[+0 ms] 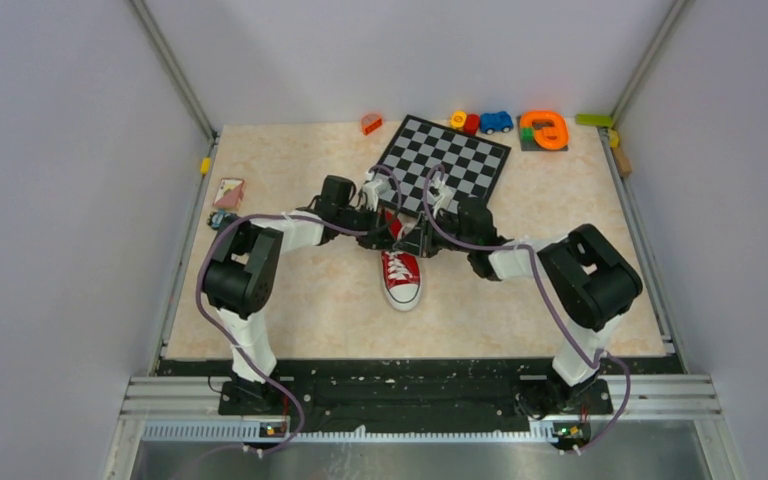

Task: Tie the shoes
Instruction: Wrap the shoelace around the shoelace.

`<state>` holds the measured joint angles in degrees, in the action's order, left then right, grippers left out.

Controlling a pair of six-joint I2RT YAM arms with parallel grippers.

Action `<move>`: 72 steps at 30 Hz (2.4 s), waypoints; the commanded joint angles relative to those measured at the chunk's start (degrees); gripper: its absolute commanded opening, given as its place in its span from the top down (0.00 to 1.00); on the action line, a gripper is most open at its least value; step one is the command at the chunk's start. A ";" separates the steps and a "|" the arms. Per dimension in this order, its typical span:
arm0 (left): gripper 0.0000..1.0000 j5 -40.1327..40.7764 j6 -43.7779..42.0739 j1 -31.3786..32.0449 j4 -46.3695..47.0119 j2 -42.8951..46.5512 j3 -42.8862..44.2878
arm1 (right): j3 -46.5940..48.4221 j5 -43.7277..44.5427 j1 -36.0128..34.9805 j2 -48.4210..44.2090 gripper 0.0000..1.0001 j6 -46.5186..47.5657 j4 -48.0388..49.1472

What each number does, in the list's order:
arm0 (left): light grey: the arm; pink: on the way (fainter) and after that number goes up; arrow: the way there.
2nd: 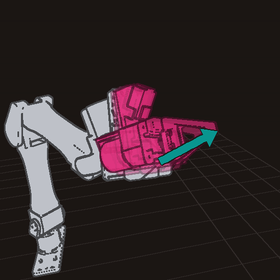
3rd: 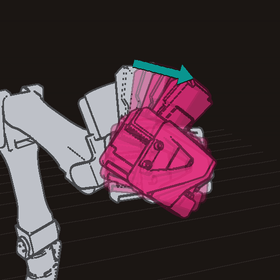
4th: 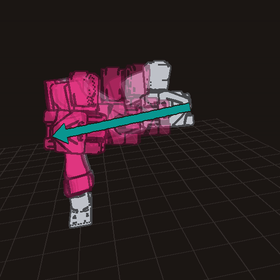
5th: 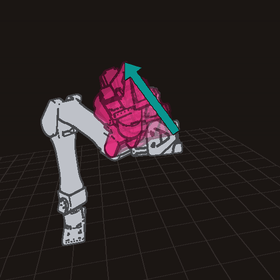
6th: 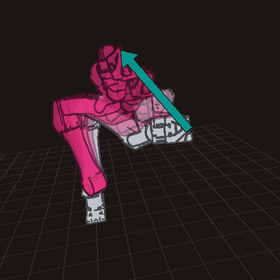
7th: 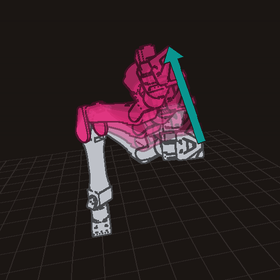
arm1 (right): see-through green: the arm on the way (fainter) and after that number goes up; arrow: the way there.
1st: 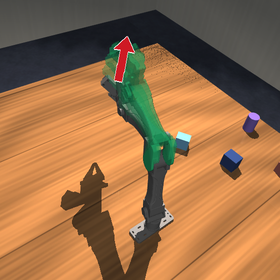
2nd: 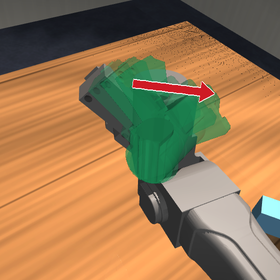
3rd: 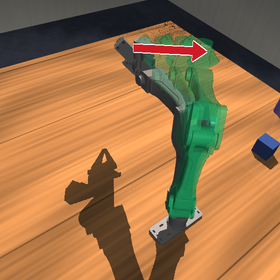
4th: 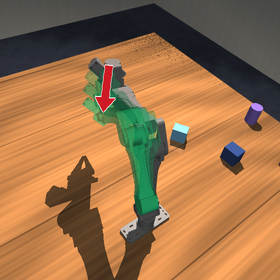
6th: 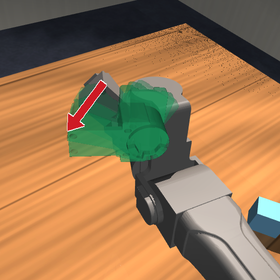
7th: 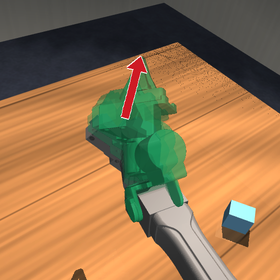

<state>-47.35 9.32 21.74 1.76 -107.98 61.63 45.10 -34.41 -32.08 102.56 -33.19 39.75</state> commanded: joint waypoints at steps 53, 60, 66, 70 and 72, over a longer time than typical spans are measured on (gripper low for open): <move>1.00 1.25 -0.70 -1.44 -4.81 -1.40 2.78 | -3.56 14.01 -3.43 1.85 0.95 -1.76 9.01; 1.00 0.57 -0.50 -1.43 -5.19 -2.01 3.30 | -3.95 11.90 -3.43 2.24 0.92 -1.99 12.43; 1.00 -1.75 0.48 -1.35 -4.46 -3.25 3.97 | -2.96 11.15 -3.43 2.90 0.90 -1.59 11.44; 1.00 -3.46 0.90 -1.35 -4.07 -3.67 4.01 | -2.13 10.96 -3.48 3.34 0.88 -1.05 9.51; 1.00 -4.51 1.31 -1.41 -4.00 -3.95 4.19 | -2.12 10.83 -3.43 3.28 0.87 -0.85 9.42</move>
<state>-49.74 10.41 20.67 -2.15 -110.56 64.55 40.95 -22.39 -34.76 105.21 -34.72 47.40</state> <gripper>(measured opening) 0.005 0.120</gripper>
